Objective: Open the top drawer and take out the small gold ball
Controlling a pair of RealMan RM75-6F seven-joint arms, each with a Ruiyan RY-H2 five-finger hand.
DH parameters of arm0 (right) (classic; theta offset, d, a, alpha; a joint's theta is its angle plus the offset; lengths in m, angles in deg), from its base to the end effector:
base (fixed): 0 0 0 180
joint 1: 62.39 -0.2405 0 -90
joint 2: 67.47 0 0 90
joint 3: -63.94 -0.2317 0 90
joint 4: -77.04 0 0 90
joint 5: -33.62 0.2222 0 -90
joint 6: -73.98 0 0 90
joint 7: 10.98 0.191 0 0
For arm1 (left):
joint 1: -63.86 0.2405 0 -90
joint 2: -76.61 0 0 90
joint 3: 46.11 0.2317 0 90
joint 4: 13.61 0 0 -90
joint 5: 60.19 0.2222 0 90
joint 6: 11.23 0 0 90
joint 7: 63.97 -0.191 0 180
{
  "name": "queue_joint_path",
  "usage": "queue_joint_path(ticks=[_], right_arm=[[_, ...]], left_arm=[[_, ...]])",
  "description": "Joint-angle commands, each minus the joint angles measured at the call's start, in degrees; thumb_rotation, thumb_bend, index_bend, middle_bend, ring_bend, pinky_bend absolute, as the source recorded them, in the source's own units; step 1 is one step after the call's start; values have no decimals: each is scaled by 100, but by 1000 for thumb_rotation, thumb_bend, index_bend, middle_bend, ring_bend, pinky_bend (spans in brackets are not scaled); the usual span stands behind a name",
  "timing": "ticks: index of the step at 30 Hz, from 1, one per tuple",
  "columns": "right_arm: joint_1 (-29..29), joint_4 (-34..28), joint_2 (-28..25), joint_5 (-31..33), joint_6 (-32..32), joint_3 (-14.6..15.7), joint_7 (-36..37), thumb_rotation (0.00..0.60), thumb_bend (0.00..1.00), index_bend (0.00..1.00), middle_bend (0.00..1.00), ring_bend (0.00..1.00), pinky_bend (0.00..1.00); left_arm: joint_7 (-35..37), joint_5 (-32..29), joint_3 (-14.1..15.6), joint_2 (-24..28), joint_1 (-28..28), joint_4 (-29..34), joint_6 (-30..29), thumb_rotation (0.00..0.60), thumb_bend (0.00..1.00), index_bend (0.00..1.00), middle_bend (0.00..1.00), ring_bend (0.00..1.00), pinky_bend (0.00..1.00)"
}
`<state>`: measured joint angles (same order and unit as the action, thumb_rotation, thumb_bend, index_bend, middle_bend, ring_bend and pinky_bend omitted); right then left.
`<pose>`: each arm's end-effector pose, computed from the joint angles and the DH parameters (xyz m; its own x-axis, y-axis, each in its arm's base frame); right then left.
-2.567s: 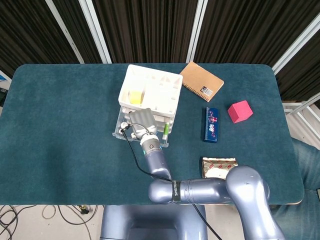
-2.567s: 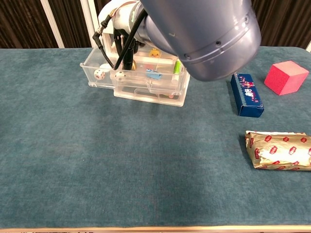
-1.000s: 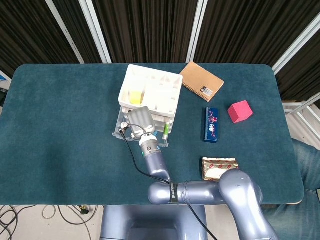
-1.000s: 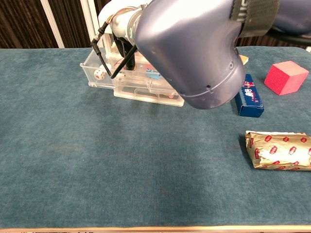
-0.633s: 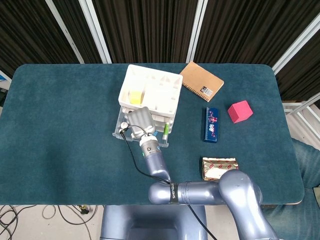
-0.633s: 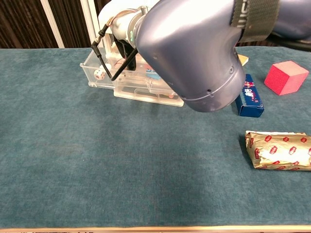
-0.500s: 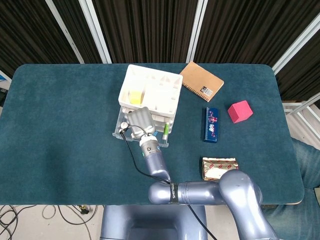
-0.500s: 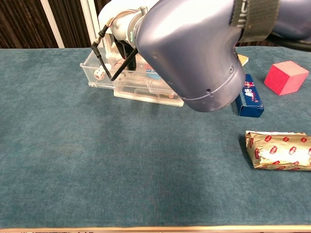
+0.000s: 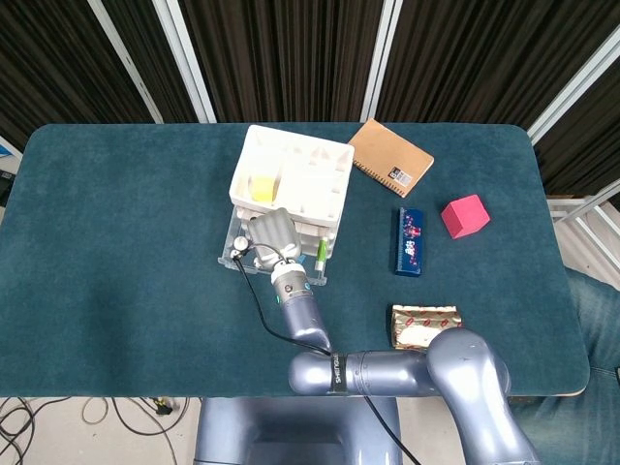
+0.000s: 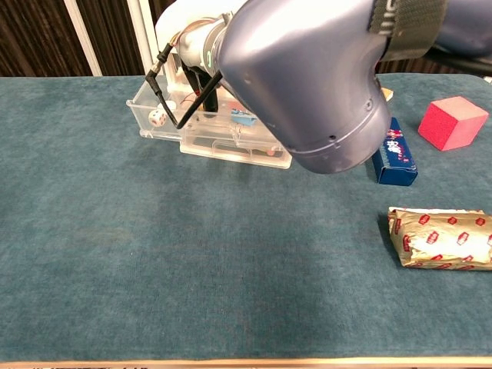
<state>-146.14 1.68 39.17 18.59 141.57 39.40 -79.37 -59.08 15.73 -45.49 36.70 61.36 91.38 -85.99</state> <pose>0.0986 -0.4070 -0.0874 0.7188 -0.0885 0.6895 -0.6724 -0.3406 0.6572 -0.3354 0.1906 0.2199 0.4412 0.2239 0.8690 0.8422 0.2311 -0.4871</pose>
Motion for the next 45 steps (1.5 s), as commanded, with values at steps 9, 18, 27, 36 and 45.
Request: queue_joint_path(ticks=[9, 18, 27, 36, 45], right_arm=[[12, -4, 3, 19, -17, -22, -75, 600, 327, 435, 1000, 1000, 1000], [4, 46, 29, 24, -71, -58, -93, 600, 316, 437, 1000, 1000, 1000], [1, 95, 52, 6, -88, -68, -107, 600, 316, 460, 1000, 1000, 1000], [-5, 176, 96, -12, -112, -68, -122, 600, 317, 485, 1000, 1000, 1000], [-17, 242, 148, -77, -120, -83, -110, 600, 317, 495, 1000, 1000, 1000]], left_arm=[[7, -1, 3, 6, 0, 2, 2, 600, 238, 132, 0, 0, 0], [16, -6, 4, 10, -1, -4, 8, 600, 238, 132, 0, 0, 8], [12, -5, 4, 10, -2, -3, 5, 600, 238, 132, 0, 0, 24], [10, -9, 1, 7, 2, -8, -9, 600, 238, 132, 0, 0, 25], [18, -11, 4, 12, -1, -10, 3, 600, 239, 133, 0, 0, 25]])
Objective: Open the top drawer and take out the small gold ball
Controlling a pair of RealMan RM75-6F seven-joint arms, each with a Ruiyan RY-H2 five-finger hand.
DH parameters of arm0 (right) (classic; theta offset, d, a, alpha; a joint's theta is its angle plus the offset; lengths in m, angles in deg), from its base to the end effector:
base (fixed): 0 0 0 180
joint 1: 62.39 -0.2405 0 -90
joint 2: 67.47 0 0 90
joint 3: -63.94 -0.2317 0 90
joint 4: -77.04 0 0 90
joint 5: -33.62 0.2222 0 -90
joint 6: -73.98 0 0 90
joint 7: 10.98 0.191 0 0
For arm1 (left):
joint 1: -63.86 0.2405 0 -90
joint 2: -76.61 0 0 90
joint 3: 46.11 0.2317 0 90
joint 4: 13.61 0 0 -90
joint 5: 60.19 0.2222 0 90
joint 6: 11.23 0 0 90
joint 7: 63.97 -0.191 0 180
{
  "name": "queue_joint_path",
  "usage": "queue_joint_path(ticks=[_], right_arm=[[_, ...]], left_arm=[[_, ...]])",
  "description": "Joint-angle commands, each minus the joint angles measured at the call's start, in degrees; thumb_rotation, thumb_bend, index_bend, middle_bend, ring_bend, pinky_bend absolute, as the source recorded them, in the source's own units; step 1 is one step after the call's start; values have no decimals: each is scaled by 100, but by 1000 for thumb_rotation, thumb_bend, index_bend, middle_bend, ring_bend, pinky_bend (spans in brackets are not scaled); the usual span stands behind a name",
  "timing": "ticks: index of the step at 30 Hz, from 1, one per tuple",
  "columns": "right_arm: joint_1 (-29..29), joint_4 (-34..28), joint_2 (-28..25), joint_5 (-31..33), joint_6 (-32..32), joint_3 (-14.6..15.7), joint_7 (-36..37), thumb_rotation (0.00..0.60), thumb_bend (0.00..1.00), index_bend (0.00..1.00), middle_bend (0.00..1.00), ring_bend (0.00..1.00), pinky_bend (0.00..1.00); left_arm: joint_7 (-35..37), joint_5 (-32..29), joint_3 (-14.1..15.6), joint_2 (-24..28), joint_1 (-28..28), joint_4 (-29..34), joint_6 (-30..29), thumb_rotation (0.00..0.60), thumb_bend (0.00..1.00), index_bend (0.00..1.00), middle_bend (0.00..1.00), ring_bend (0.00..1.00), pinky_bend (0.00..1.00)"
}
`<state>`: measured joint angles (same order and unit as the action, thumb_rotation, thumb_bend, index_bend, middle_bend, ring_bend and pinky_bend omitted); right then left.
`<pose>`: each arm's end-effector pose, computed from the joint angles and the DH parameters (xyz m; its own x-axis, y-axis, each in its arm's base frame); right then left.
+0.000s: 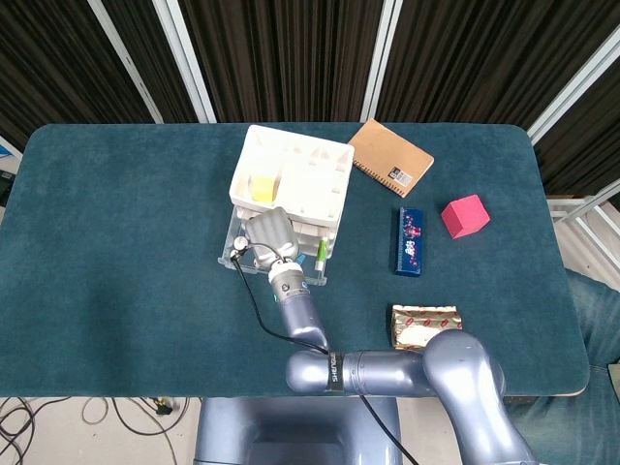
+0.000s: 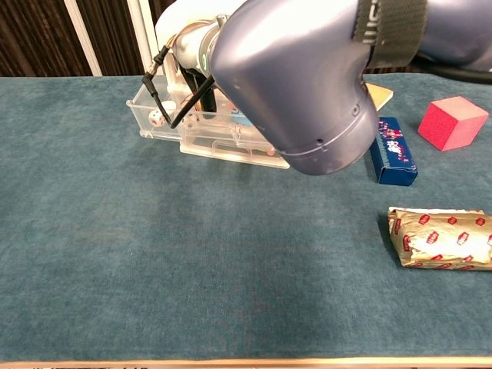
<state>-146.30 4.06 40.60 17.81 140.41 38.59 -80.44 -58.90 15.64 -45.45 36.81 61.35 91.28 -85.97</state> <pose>0.1013 -0.4097 -0.0919 0.7278 -0.0800 0.6811 -0.6616 -0.3435 0.6666 -0.3362 0.1904 0.2209 0.4413 0.2237 0.8691 0.8414 0.2335 -0.4873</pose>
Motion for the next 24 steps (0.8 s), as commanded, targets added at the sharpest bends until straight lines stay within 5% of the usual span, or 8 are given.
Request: queue_joint_path(ticks=[1, 24], right_arm=[[-3, 9, 8, -1, -7, 0, -10, 600, 318, 496, 1000, 1000, 1000], [-11, 81, 55, -28, -29, 6, -145, 600, 330, 516, 1000, 1000, 1000]], left_arm=[[2, -4, -1, 2, 0, 1, 1, 600, 239, 133, 0, 0, 25], [8, 15, 16, 30, -11, 18, 40, 600, 238, 133, 0, 0, 35]])
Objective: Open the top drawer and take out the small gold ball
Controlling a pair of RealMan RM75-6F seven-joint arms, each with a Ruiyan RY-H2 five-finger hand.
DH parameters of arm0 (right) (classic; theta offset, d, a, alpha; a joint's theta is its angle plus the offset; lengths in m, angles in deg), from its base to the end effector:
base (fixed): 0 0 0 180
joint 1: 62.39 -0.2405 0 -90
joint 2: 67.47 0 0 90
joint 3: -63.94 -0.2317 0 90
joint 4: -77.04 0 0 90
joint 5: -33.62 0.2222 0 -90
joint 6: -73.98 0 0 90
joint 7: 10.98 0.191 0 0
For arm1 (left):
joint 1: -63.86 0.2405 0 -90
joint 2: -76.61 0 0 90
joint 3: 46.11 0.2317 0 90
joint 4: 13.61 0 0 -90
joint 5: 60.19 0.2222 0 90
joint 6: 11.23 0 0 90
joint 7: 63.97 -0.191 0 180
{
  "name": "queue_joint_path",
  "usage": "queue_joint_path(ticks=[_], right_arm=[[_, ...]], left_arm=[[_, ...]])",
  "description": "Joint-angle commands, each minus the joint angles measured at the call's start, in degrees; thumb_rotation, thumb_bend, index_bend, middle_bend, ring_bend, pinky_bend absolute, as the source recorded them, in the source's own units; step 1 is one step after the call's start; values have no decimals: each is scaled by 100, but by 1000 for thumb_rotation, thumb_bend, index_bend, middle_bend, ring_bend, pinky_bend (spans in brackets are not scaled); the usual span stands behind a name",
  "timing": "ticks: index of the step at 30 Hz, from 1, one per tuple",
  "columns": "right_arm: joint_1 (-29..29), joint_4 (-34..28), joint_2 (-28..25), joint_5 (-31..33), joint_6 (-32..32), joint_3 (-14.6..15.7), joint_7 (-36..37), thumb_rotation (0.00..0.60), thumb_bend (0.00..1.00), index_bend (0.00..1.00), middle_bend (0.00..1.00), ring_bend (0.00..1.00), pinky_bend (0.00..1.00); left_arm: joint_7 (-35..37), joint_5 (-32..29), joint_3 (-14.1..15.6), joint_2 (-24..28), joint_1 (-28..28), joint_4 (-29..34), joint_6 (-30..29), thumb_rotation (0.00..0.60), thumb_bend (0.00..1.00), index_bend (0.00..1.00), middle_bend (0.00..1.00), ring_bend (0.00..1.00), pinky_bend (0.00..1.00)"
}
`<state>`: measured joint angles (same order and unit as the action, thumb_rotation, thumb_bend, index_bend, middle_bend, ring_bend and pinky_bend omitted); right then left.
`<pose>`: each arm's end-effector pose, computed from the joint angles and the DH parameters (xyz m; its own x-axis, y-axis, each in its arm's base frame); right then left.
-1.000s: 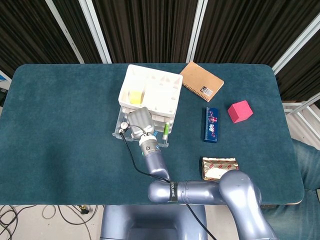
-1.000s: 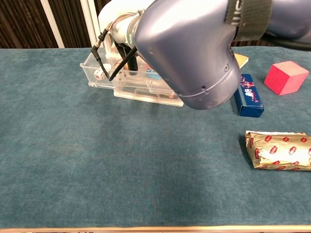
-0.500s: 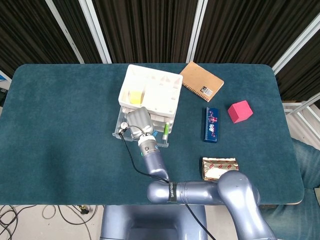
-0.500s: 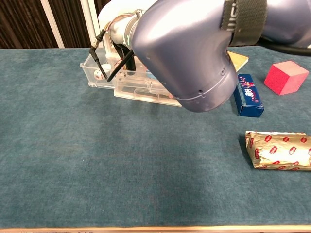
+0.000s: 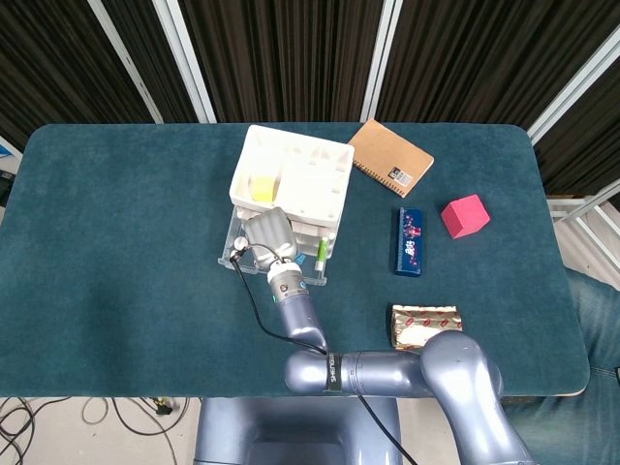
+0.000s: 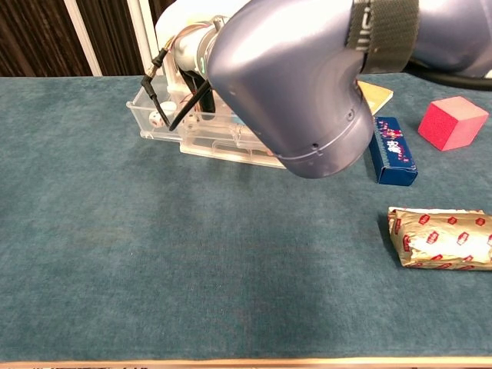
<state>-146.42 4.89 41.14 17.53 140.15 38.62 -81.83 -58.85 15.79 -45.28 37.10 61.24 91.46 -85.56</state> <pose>0.1015 -0.4100 -0.0941 0.7460 -0.0689 0.6624 -0.6405 -0.3462 0.6854 -0.3360 0.1900 0.2203 0.4405 0.2323 0.8672 0.8410 0.2313 -0.4891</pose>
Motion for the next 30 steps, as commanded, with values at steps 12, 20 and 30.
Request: queue_joint_path(ticks=[12, 20, 30], right_arm=[[13, -4, -2, -27, -15, 0, -19, 600, 370, 557, 1000, 1000, 1000], [49, -163, -92, -88, -30, 6, 1, 600, 388, 559, 1000, 1000, 1000], [62, -439, -259, -51, -13, -7, -59, 600, 389, 559, 1000, 1000, 1000]], left_arm=[[23, 14, 1, 6, 0, -11, -4, 600, 239, 132, 0, 0, 39], [22, 8, 4, 12, -2, -5, 5, 600, 238, 133, 0, 0, 67], [24, 7, 4, 16, -1, -1, -1, 600, 238, 133, 0, 0, 85]])
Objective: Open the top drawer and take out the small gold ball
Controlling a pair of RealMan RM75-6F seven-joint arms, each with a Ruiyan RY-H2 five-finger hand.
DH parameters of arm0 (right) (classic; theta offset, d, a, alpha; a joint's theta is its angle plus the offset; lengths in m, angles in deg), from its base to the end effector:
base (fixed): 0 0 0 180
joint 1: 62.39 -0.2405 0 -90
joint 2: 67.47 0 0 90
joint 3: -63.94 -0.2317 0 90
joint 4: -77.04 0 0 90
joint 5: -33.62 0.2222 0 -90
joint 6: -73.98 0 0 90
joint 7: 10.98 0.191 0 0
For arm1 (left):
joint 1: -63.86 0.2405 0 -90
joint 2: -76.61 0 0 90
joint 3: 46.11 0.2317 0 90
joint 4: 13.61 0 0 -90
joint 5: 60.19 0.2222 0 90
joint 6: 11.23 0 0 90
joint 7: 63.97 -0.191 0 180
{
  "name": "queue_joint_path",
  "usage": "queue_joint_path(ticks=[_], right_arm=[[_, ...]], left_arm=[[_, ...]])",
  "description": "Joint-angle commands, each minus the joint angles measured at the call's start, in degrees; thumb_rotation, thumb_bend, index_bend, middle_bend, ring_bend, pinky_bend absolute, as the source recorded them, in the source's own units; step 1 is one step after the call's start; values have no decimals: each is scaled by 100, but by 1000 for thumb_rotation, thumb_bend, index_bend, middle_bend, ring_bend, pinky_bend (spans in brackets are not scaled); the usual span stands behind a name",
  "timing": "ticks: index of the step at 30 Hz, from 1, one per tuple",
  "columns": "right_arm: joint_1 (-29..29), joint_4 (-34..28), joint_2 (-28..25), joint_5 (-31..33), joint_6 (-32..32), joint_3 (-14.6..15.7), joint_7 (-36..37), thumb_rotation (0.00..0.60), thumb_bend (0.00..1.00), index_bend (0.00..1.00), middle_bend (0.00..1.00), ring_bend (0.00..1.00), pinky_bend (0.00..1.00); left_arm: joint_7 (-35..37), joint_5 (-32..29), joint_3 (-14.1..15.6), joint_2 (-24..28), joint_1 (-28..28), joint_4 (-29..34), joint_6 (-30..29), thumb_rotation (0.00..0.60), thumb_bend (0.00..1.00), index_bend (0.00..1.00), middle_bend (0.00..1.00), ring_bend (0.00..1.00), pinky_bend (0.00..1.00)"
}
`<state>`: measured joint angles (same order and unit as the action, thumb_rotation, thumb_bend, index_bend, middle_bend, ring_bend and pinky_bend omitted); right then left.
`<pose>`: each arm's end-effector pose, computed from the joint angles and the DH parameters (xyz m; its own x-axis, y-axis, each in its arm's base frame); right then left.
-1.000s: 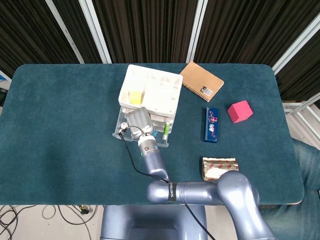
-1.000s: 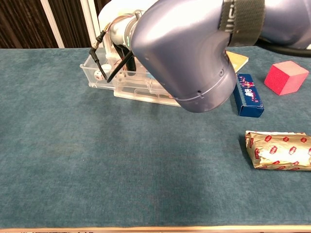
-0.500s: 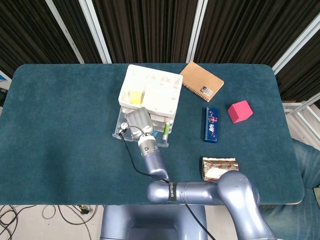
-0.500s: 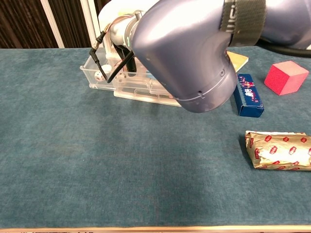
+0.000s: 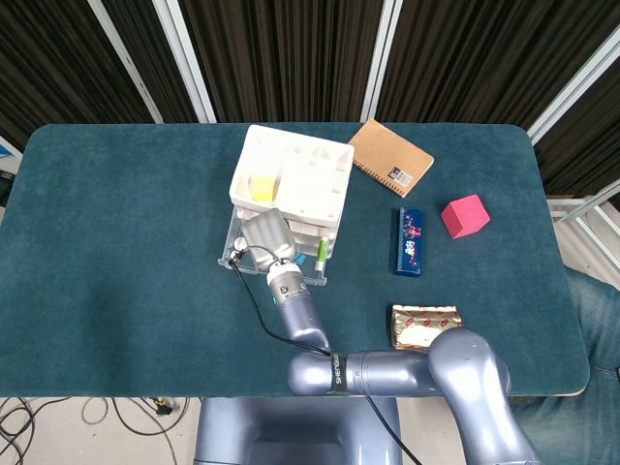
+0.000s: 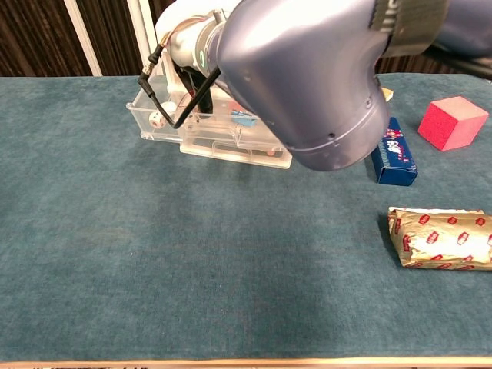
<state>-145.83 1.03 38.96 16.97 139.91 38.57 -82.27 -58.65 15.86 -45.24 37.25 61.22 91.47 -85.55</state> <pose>0.1071 -0.4042 -0.0882 0.7452 -0.0598 0.6641 -0.6325 -0.3789 0.6756 -0.3359 0.1899 0.2210 0.4398 0.2322 0.8676 0.8415 0.2309 -0.4884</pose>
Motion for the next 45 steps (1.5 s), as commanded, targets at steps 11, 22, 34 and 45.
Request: queue_joint_path(ticks=[11, 22, 34, 45], right_arm=[[143, -858, -617, 146, 276, -153, -46, 600, 389, 559, 1000, 1000, 1000], [545, -2239, -1742, 554, 571, -218, -92, 600, 388, 559, 1000, 1000, 1000], [1302, -3665, -3117, 508, 957, 224, 146, 600, 389, 559, 1000, 1000, 1000], [1982, -3991, -3656, 206, 844, 979, 689, 600, 389, 559, 1000, 1000, 1000]], left_arm=[[55, -3, -13, 20, 12, 3, -34, 600, 238, 133, 0, 0, 85], [17, 17, -7, 15, 11, 16, -42, 600, 238, 133, 0, 0, 85], [-18, -6, -10, 14, 12, 30, -48, 600, 238, 132, 0, 0, 92], [-80, -25, -9, 5, 10, 42, -47, 600, 239, 133, 0, 0, 97]])
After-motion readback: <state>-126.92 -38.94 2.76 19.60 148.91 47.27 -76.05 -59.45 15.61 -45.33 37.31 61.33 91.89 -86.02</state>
